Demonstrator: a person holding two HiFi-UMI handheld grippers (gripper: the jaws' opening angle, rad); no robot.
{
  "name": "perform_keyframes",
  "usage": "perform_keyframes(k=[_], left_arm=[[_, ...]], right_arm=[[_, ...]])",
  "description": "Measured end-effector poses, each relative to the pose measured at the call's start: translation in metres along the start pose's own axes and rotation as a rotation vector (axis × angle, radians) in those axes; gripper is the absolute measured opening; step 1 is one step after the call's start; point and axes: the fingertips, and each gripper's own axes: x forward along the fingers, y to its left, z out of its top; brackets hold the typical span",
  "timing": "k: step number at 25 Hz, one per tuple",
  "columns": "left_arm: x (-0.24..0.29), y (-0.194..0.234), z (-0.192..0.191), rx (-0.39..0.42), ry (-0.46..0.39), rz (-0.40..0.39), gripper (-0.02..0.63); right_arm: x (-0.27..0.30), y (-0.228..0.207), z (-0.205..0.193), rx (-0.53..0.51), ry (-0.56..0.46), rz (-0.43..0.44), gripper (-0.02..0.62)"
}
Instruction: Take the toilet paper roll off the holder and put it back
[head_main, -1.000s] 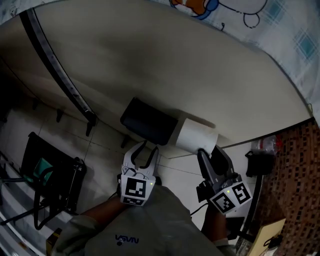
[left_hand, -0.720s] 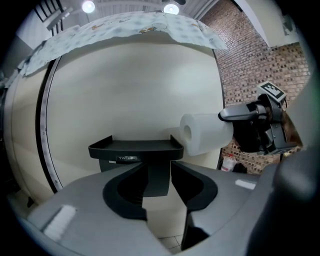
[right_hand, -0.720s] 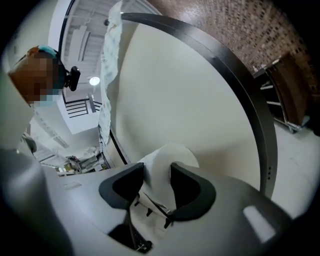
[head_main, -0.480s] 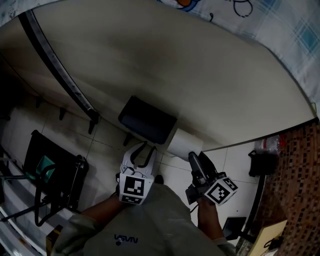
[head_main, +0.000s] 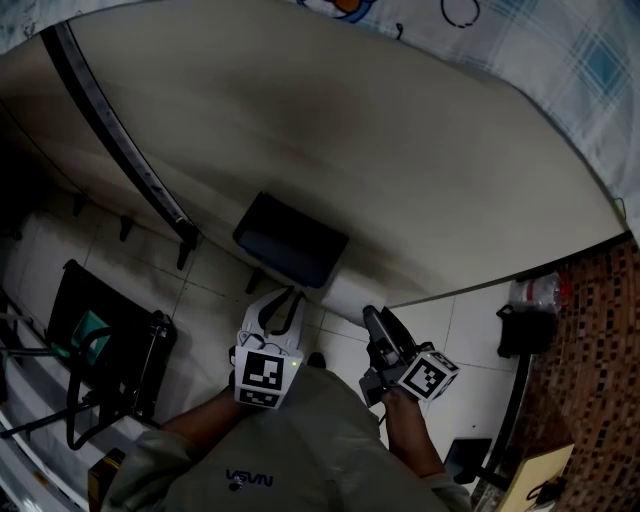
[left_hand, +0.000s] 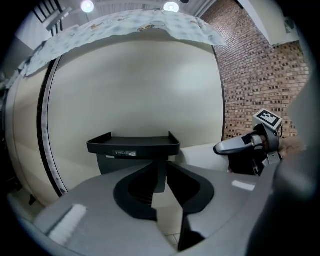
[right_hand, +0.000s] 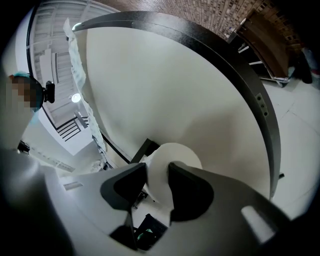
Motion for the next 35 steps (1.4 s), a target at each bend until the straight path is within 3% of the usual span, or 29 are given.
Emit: perform_keyframes(k=[5,25,29,32,35], left_arm=[[-0.001,-0.001,-0.004,-0.015,0.004,-0.003,0.006],[0.005,0.006,-0.016,-0.038,0.043,0.055,0.006],[0.012,0.007,-0.025,-0.032,0.081,0.067,0.095],[0.019,0.009,-0.033,-0.040,0.115,0.088,0.220],[0.023,0.012,-0.036,-0.049,0.125,0.112,0.267]], right_arm=[[-0.001,-0.004,-0.002,0.030,0.001,0.009,0.141],[0.004,-0.004,0.003,0.063,0.002,0.042,0.141],[0.005,-0.004,0.006,0.059,-0.009,0.049,0.141],[0.007,-0.004,0.007,0.068,-0.013,0.045,0.141],[0.009,-0.004,0.008,0.071,-0.012,0.047,0.141]])
